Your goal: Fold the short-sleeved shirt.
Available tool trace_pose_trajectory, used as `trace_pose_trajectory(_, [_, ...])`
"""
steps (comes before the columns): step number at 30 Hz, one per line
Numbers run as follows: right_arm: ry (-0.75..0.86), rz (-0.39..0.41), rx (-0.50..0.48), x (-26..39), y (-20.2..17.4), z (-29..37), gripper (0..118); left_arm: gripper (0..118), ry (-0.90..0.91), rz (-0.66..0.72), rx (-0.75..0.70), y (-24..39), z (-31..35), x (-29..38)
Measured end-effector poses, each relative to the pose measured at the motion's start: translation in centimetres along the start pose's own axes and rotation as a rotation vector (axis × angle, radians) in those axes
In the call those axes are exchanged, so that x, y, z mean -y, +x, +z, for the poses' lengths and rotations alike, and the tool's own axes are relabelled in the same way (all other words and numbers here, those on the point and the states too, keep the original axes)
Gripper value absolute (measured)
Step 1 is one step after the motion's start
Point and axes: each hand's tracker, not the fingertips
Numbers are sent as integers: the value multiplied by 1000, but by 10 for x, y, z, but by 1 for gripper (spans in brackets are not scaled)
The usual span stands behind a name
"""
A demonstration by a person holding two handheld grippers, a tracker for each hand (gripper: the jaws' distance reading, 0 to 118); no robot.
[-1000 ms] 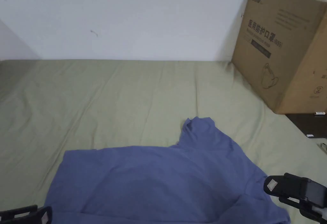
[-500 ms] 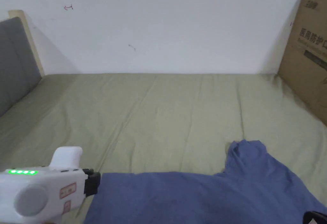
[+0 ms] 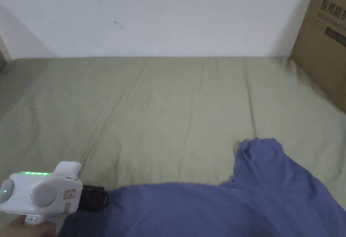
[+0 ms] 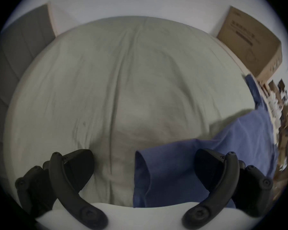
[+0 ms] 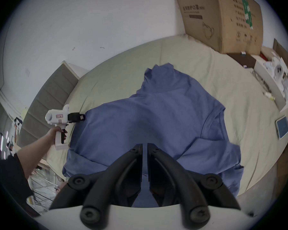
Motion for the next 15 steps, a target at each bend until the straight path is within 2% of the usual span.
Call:
trace_pose_trajectory(1, [-4, -25, -13, 1, 1, -1, 7, 115, 28, 19, -20, 2, 6, 2])
trace_pose_trajectory(2, [-3, -38, -19, 1, 3, 0, 7, 103, 49, 22, -36, 8, 13, 4])
trace_pose_trajectory(3, [-3, -48, -20, 2, 4, 0, 7, 86, 89, 4, -49, 15, 23, 6])
trace_pose_trajectory(4, [0, -54, -22, 2, 4, 0, 7, 60, 121, -19, -80, 21, 33, 9])
trace_pose_trajectory(5, [3, -59, -22, 1, 4, 0, 7, 14, 146, -44, -73, 25, 40, 11])
trace_pose_trajectory(6, [7, -68, -27, -4, 7, 2, 7, 3, 144, -56, -67, 29, 44, 13])
trace_pose_trajectory(8, [46, -70, -58, -20, 10, 1, 7, 3, 134, -35, -30, 34, 51, 14])
trace_pose_trajectory(11, [116, -36, 20, -73, 23, -10, 7, 3, 135, -33, -7, 35, 64, 10])
trace_pose_trajectory(13, [131, -43, 62, -123, 37, -34, 7, 3, 152, -29, 4, 36, 77, 7])
trace_pose_trajectory(14, [134, -37, 89, -144, 45, -48, 11, 3, 156, -33, 0, 36, 81, 6])
trace_pose_trajectory(15, [96, -24, 114, -169, 50, -69, 29, 3, 161, -37, -1, 36, 86, 5])
